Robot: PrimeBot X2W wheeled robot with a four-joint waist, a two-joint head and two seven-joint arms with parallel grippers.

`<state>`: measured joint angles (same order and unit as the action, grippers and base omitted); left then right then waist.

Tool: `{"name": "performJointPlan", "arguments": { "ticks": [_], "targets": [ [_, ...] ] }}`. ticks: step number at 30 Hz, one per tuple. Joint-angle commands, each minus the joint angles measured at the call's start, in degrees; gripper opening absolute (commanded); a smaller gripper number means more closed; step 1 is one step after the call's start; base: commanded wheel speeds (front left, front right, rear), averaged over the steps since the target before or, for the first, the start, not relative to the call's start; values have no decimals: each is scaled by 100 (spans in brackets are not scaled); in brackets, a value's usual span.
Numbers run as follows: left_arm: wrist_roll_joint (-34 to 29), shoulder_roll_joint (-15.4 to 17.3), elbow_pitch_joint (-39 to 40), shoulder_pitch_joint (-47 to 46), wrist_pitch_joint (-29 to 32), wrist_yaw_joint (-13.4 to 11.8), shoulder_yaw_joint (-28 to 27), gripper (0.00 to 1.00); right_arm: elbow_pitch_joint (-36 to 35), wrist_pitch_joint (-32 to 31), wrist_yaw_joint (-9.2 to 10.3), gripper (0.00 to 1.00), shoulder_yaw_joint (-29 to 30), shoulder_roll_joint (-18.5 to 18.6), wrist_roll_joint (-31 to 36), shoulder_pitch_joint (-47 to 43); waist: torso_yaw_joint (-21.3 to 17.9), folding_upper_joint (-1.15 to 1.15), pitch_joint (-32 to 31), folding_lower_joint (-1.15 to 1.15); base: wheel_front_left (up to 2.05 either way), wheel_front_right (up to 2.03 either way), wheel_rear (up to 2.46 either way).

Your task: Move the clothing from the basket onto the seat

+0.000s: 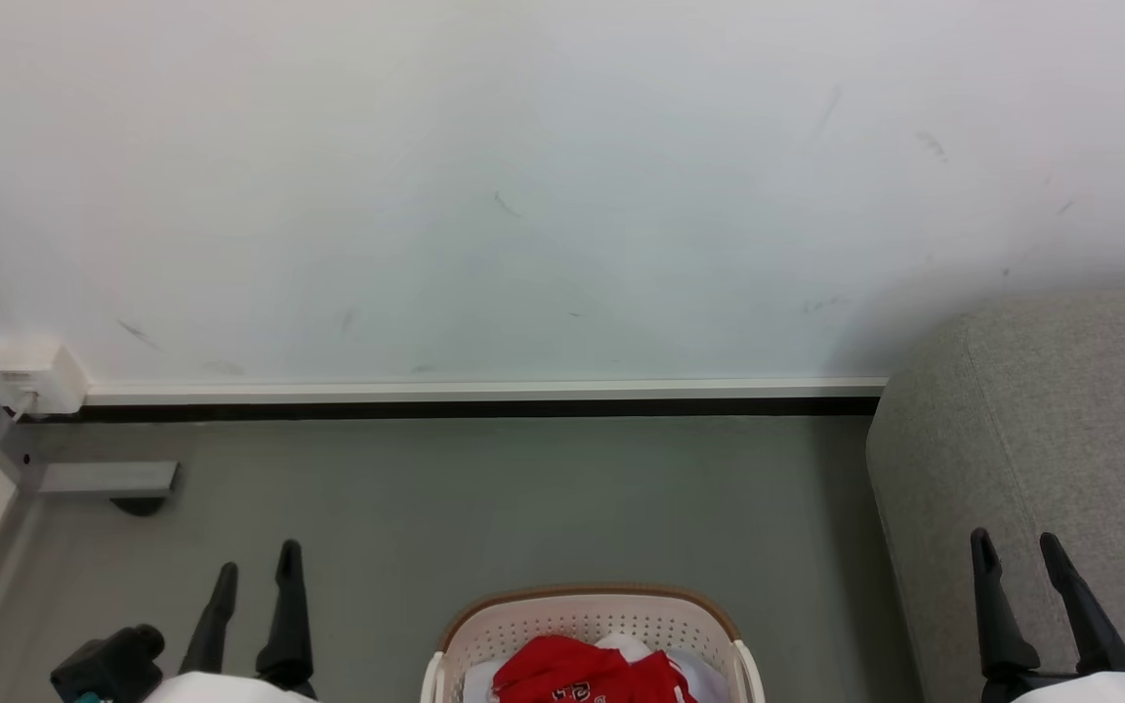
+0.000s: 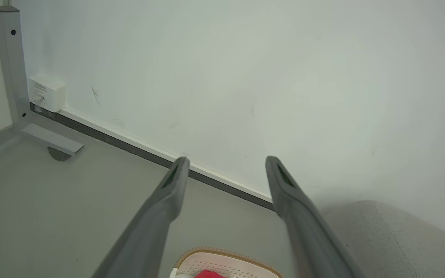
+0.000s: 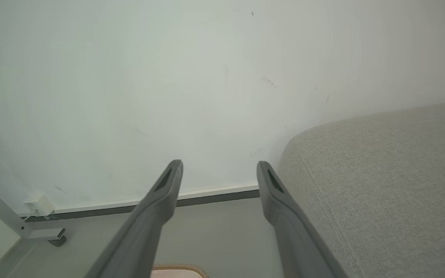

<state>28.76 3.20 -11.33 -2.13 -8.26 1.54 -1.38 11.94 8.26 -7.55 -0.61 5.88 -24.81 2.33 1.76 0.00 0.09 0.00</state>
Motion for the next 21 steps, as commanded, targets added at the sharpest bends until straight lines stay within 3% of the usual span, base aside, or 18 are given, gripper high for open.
{"name": "performJointPlan", "arguments": {
  "ticks": [1, 21],
  "targets": [
    [-188, 79, 22, 7, -69, 8, 7, 100, -19, 63, 7, 100, -13, 65, 154, 15, 0, 0, 1, 0, 0, 0, 0],
    [-1328, 194, -118, 75, -334, -150, 113, 100, 280, 333, 9, 100, 4, 5, 1124, -103, 17, 0, 42, 0, 0, 0, 0]
  ]
}}
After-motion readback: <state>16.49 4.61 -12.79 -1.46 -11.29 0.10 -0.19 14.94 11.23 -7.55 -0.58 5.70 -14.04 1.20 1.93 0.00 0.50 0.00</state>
